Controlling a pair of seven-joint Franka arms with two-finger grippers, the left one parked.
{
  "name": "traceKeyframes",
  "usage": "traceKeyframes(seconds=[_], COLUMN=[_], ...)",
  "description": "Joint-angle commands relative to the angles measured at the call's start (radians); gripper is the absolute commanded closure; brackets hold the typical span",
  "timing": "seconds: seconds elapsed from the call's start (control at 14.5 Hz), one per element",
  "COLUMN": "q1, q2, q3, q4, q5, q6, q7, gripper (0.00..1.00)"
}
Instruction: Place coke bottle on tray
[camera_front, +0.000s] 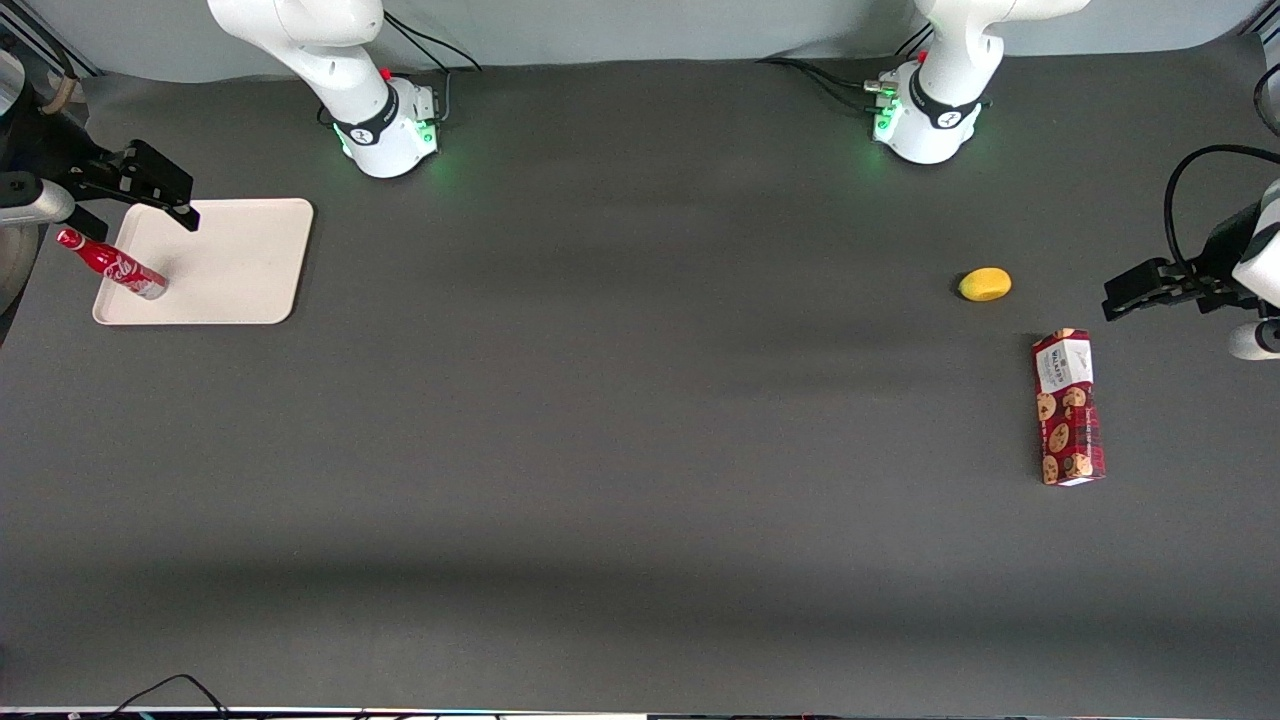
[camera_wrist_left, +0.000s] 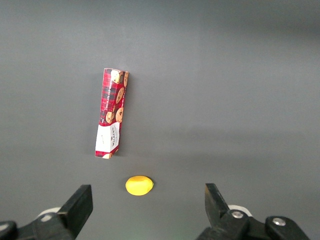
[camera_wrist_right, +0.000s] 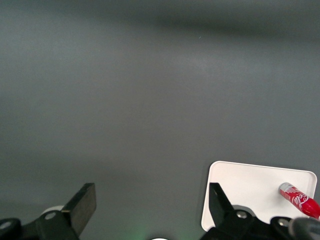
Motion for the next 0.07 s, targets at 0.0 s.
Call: traceKeyframes(seconds=[0.0], q1=[-0.008], q2=[0.009], q3=[0.0], q4=[0.03], q5=[0.029], q6=[-0.027], q7=[0.027], gripper=[0.0])
